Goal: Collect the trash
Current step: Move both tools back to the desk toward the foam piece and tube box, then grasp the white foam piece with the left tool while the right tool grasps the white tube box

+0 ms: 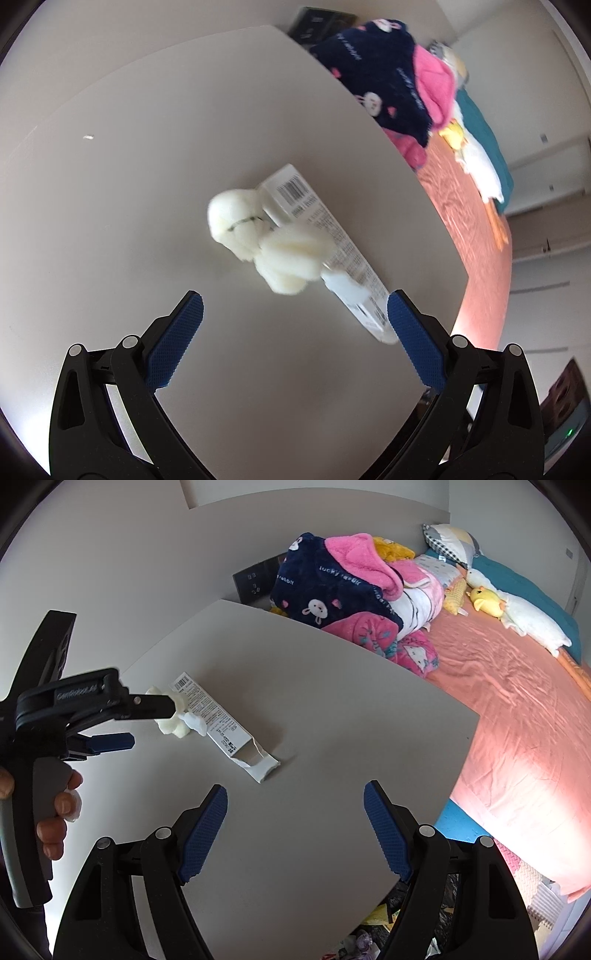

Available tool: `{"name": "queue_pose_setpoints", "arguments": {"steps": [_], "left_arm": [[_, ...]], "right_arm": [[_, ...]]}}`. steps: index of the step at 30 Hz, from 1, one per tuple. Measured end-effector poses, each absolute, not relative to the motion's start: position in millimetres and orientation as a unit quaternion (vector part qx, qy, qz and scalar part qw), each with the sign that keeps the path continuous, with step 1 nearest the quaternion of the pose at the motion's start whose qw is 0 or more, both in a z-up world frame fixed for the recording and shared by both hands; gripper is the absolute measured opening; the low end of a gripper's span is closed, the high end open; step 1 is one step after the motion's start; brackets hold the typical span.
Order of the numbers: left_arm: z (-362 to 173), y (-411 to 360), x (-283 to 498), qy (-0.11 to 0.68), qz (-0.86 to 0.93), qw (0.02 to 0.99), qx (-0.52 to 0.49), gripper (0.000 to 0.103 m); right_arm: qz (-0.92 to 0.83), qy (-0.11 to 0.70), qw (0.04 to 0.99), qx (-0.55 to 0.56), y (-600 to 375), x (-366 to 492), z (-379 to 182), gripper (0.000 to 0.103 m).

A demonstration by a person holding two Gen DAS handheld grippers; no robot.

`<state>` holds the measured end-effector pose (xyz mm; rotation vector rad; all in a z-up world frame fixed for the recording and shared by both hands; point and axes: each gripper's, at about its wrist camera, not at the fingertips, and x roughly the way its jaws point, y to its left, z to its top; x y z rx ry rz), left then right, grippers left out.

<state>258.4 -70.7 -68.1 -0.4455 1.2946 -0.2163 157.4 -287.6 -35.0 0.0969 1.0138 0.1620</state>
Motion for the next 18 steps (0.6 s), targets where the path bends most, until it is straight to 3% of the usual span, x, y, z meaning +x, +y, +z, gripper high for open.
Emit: {"name": "queue_pose_setpoints", "arguments": {"steps": [11, 18], "left_arm": [[-85, -60, 281, 0.628, -0.035, 0.745, -0.222, 0.096], [-89, -56, 285, 0.639, -0.006, 0.753, -0.154, 0.096]], "right_arm": [[0.103, 0.484, 0.869, 0.027, -269, 185, -38, 0.077], [0.114, 0.491, 0.863, 0.010, -260, 196, -44, 0.077]]}}
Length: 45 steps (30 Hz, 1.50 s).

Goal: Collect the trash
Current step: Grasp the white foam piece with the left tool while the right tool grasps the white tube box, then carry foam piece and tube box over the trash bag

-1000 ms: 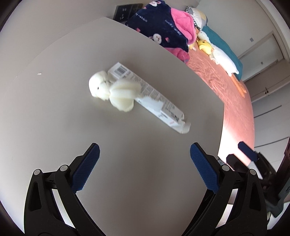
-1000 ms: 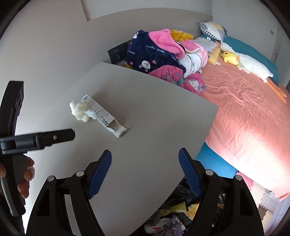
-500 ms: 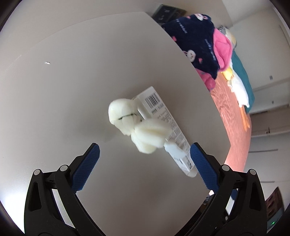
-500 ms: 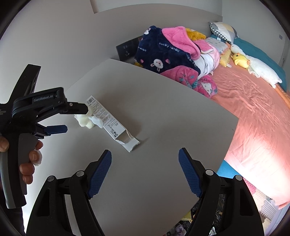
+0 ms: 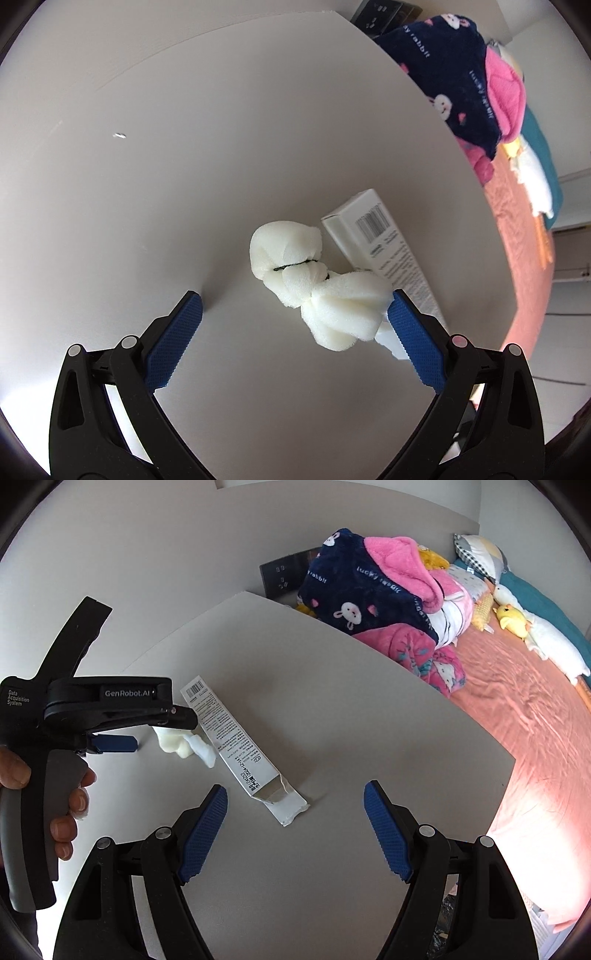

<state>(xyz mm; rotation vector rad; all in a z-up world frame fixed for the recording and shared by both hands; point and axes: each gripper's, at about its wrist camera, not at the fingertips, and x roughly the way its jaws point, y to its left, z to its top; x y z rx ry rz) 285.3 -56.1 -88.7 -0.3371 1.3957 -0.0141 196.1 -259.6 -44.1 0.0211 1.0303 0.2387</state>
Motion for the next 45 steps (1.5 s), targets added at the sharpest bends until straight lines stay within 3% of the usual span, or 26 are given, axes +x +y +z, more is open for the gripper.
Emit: {"name": "queue_pose_setpoints", "arguments": {"steps": [6, 9, 11, 17, 22, 29, 45], "left_arm": [[-92, -53, 285, 0.635, 0.024, 0.769, -0.063, 0.092], [-89, -54, 284, 0.621, 0.023, 0.783, -0.032, 0.079], [-85, -55, 284, 0.610, 0.015, 0.792, -0.021, 0.065], [-81, -45, 282, 0.604, -0.002, 0.797, -0.028, 0.056], [-77, -46, 276, 0.604, -0.027, 0.796, -0.045, 0.053], [-67, -44, 263, 0.580, -0.056, 0.810, -0.068, 0.050], [-30, -91, 223, 0.542, -0.113, 0.832, -0.034, 0.049]], "right_arm": [[0.118, 0.500, 0.858, -0.010, -251, 206, -55, 0.077], [0.120, 0.503, 0.856, -0.028, -243, 213, -62, 0.077], [0.123, 0.504, 0.854, -0.041, -237, 218, -67, 0.077], [0.139, 0.487, 0.857, -0.092, -214, 228, -72, 0.071], [0.145, 0.479, 0.856, -0.132, -197, 239, -78, 0.068], [0.147, 0.507, 0.845, -0.091, -202, 241, -79, 0.029], [0.132, 0.496, 0.858, 0.009, -257, 184, -35, 0.029]]}}
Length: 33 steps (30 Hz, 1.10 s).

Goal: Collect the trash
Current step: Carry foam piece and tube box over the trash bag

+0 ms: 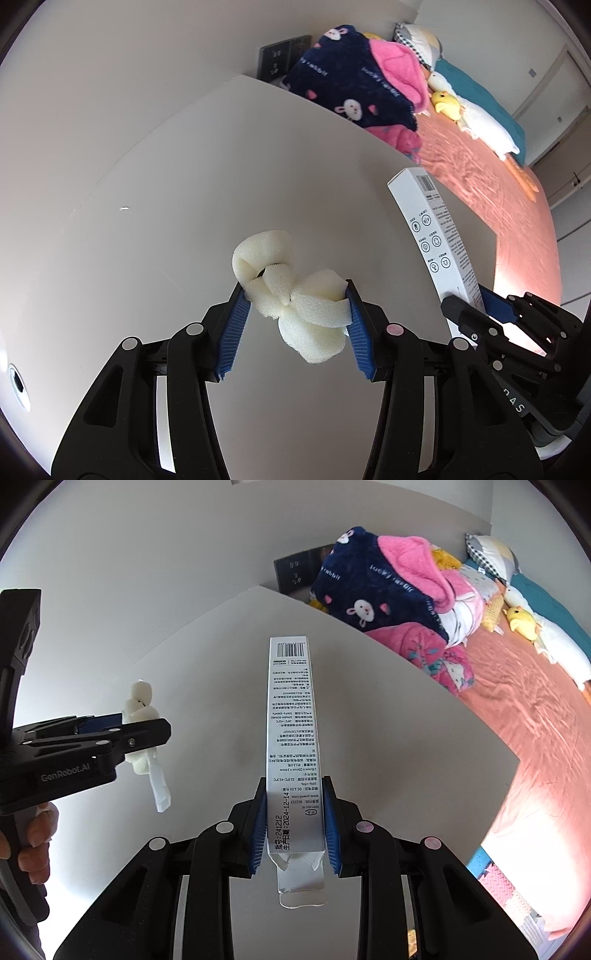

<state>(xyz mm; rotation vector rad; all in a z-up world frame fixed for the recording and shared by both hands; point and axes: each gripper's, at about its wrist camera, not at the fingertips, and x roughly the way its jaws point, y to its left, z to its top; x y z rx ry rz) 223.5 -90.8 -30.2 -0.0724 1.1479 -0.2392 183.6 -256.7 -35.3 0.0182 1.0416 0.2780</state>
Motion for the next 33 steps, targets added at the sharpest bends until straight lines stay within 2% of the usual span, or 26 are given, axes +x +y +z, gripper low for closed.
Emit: {"name": "queue_pose_setpoints", "arguments": {"steps": [17, 33], "left_arm": [[-3, -133, 164, 0.524, -0.162, 0.836, -0.009, 0.050], [-2, -164, 123, 0.521, -0.200, 0.830, 0.011, 0.051]], "right_arm": [[0.103, 0.472, 0.875, 0.023, -301, 110, 2, 0.029], [0.084, 0.462, 0.882, 0.040, -332, 50, 15, 0.029]]}}
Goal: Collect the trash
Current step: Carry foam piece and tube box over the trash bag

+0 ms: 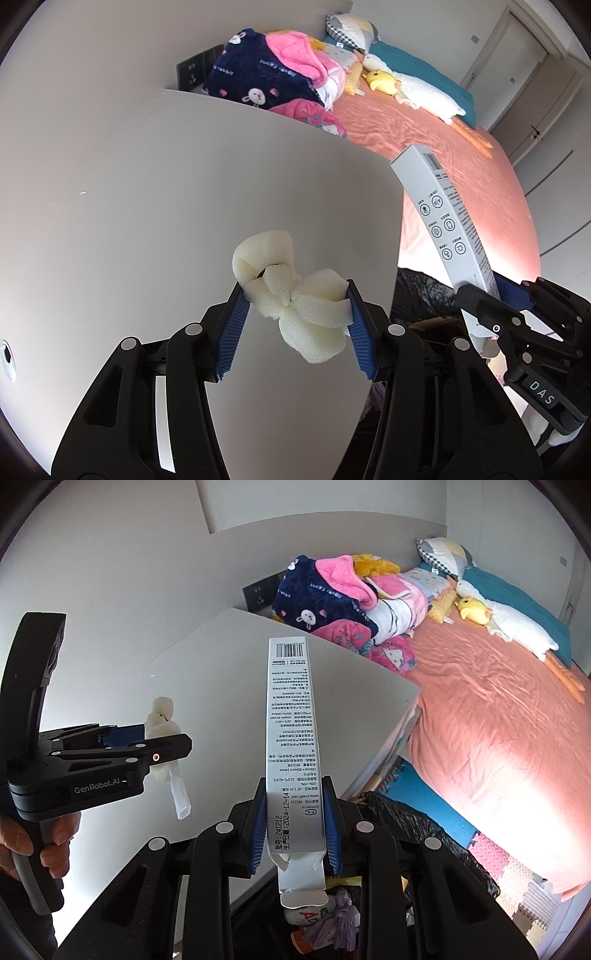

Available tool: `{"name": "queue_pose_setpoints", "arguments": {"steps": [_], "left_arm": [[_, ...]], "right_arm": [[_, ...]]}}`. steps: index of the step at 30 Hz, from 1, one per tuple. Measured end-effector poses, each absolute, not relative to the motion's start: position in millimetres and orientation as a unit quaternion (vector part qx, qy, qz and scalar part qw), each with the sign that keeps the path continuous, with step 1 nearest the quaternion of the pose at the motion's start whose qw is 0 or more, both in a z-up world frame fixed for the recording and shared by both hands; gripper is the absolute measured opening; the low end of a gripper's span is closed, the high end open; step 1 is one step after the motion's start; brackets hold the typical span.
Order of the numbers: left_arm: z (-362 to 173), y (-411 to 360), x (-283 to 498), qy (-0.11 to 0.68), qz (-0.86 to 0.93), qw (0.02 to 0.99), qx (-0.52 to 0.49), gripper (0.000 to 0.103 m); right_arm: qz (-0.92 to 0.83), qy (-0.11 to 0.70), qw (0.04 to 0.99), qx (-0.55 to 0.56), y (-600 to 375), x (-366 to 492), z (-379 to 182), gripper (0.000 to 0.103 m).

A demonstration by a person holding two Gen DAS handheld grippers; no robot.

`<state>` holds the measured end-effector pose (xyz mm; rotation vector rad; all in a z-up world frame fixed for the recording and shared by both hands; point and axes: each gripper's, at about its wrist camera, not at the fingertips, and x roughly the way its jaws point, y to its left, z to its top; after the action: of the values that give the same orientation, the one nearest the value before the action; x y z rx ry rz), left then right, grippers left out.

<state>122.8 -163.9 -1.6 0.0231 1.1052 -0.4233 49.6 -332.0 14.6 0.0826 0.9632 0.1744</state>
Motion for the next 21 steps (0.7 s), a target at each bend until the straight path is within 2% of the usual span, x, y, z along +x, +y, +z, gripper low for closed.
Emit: {"name": "queue_pose_setpoints", "arguments": {"steps": [21], "left_arm": [[-2, -217, 102, 0.520, -0.251, 0.815, 0.037, 0.051]], "right_arm": [[0.035, 0.440, 0.895, 0.067, -378, -7, 21, 0.028]]}}
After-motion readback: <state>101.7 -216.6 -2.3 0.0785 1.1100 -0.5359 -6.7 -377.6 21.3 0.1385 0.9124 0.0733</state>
